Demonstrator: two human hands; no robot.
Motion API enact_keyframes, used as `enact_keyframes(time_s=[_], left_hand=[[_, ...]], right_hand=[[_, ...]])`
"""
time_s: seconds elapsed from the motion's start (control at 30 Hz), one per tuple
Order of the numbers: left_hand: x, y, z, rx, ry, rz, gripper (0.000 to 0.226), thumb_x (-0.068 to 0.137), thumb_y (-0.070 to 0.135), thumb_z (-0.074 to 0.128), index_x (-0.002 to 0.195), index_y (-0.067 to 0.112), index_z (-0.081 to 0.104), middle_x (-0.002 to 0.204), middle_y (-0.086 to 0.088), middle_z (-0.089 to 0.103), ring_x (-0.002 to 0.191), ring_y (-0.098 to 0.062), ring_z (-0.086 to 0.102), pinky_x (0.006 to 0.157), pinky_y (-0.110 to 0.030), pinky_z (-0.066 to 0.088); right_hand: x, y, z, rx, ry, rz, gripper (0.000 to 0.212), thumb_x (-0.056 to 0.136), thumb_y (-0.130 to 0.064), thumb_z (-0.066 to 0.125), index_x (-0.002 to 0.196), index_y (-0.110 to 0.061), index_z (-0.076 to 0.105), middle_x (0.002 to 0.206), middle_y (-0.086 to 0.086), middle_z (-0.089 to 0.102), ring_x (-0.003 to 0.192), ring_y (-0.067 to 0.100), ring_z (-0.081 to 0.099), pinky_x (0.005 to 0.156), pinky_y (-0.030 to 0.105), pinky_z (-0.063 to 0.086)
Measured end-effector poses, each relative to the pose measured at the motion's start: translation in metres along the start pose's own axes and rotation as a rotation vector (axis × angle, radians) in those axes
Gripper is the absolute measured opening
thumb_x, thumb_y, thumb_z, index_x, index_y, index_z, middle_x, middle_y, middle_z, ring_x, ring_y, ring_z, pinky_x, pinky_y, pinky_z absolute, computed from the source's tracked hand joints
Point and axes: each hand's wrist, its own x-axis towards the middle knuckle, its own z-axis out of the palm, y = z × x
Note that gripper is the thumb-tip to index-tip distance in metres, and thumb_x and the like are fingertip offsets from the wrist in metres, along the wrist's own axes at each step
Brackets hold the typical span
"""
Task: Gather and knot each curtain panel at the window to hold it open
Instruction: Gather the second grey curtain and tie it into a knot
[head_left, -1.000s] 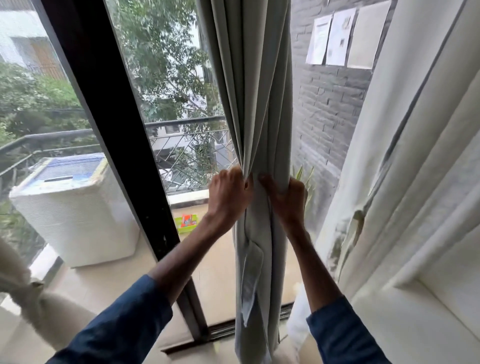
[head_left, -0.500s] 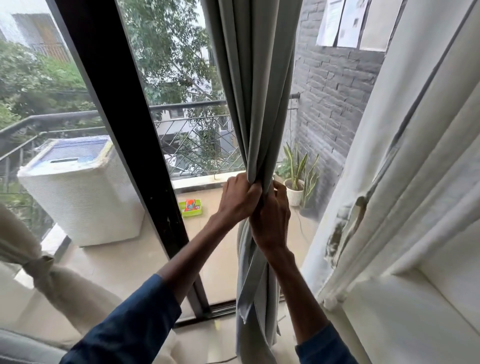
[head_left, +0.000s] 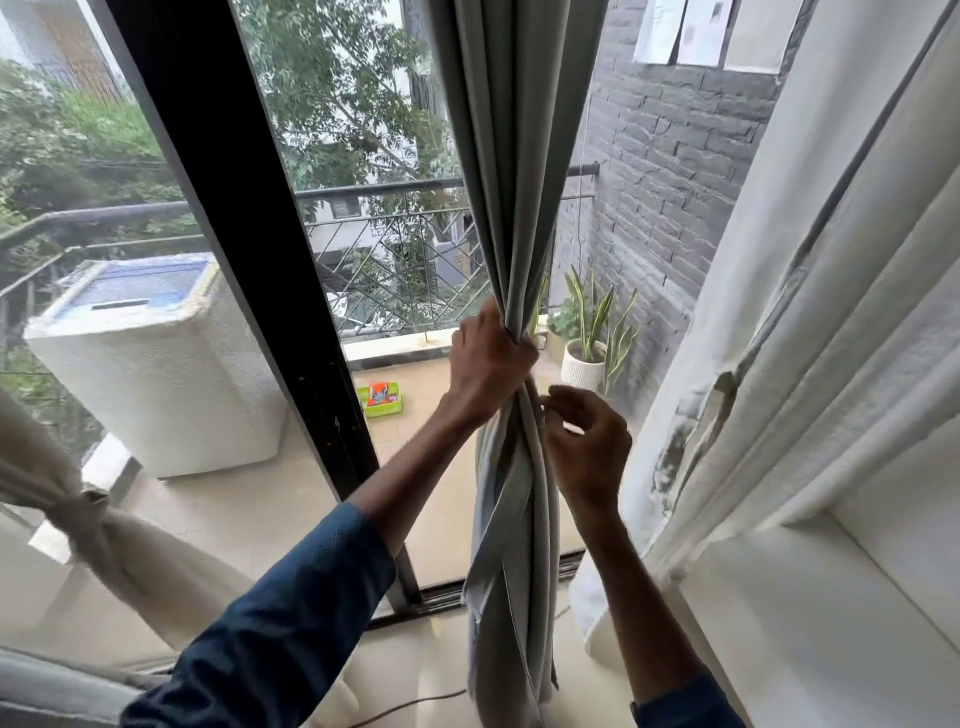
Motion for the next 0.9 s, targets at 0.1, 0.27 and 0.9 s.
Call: enact_keyframes(time_s=[0.1, 0.27, 0.9], left_hand=[[-0.001, -0.004, 0.004, 0.017, 0.074, 0.038, 0.021, 0.077, 0.013, 0.058, 0.096, 0.004, 0.061, 0.076, -0.017, 0.064, 0.069, -0.036, 0.059, 0.058, -0.030, 0.031], [-0.002, -0.013, 0.010, 0.059, 0.138, 0.059, 0.035, 0.078, 0.015, 0.060, 0.110, 0.002, 0.057, 0.089, -0.025, 0.068, 0.082, -0.047, 0.062, 0.061, -0.038, 0.038], [0.005, -0.050, 0.012, 0.170, 0.143, 0.018, 0.057, 0.077, 0.012, 0.061, 0.130, 0.005, 0.043, 0.085, -0.015, 0.069, 0.078, -0.038, 0.068, 0.062, -0.035, 0.043]], right_hand=[[-0.010, 0.026, 0.000, -0.128, -0.077, 0.206, 0.010, 0.079, -0.018, 0.080, 0.088, -0.016, 0.076, 0.079, -0.011, 0.074, 0.068, -0.004, 0.068, 0.074, 0.018, 0.055], [-0.023, 0.051, 0.015, -0.140, -0.259, 0.348, 0.034, 0.071, -0.040, 0.088, 0.093, -0.016, 0.075, 0.081, -0.010, 0.076, 0.080, 0.004, 0.072, 0.081, 0.025, 0.058], [-0.007, 0.044, -0.015, -0.261, -0.368, -0.066, 0.033, 0.091, -0.040, 0.072, 0.071, -0.014, 0.068, 0.058, -0.001, 0.065, 0.056, 0.003, 0.059, 0.057, 0.032, 0.045]])
